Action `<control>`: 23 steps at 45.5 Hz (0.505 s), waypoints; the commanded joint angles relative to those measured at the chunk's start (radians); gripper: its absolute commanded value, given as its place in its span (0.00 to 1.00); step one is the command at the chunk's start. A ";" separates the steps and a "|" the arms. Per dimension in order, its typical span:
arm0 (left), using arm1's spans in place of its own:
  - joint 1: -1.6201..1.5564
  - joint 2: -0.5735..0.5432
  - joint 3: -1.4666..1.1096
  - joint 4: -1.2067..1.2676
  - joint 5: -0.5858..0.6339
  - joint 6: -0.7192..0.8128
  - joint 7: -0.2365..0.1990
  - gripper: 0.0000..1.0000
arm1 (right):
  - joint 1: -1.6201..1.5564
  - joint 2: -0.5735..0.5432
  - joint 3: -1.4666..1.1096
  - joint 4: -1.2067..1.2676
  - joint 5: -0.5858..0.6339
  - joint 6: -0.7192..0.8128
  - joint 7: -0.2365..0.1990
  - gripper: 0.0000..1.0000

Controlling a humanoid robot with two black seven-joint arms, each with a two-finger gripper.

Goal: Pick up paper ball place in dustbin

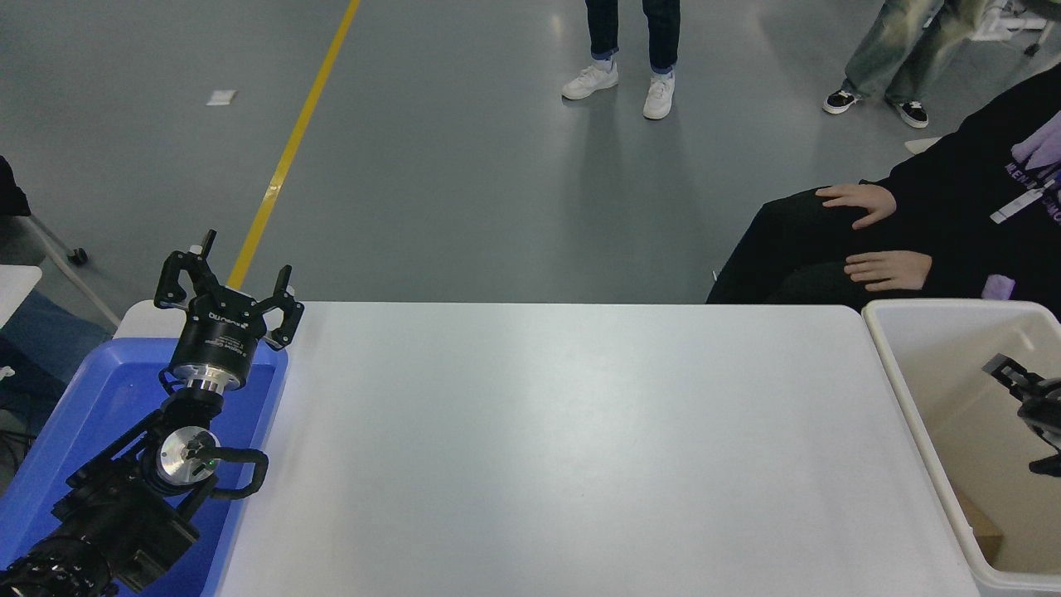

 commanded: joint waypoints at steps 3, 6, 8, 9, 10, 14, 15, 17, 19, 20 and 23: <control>0.000 0.000 0.000 0.000 0.000 0.000 0.000 0.98 | 0.395 -0.041 -0.248 0.403 0.005 0.090 -0.005 1.00; 0.002 0.001 0.000 0.000 0.000 0.000 0.000 0.98 | 0.493 -0.037 -0.288 0.463 0.008 0.195 -0.004 1.00; 0.002 0.001 0.000 0.000 0.000 0.000 0.000 0.98 | 0.553 -0.031 -0.300 0.491 0.008 0.283 -0.005 1.00; 0.002 0.001 0.000 0.000 0.000 0.000 0.000 0.98 | 0.579 -0.026 -0.302 0.497 0.008 0.332 -0.004 1.00; 0.002 0.001 0.000 0.000 0.000 0.000 0.000 0.98 | 0.600 -0.018 -0.300 0.500 0.009 0.385 -0.004 1.00; 0.002 0.001 0.000 0.000 0.000 0.000 0.000 0.98 | 0.673 0.018 -0.296 0.500 0.012 0.586 -0.004 1.00; 0.002 0.001 0.000 0.000 0.000 0.000 0.000 0.98 | 0.691 0.029 -0.291 0.502 0.015 0.627 -0.001 1.00; 0.002 0.001 0.000 0.000 0.000 0.000 0.000 0.98 | 0.723 0.051 -0.284 0.503 0.031 0.702 -0.001 1.00; 0.002 0.001 0.000 0.000 0.000 0.000 0.000 0.98 | 0.759 0.072 -0.274 0.503 0.052 0.773 -0.002 1.00; 0.002 0.001 0.000 0.000 0.000 0.000 0.000 0.98 | 0.777 0.080 -0.268 0.503 0.063 0.805 -0.002 1.00; 0.002 0.001 0.000 0.000 0.000 0.000 0.000 0.98 | 0.840 0.092 -0.251 0.503 0.083 0.906 -0.001 1.00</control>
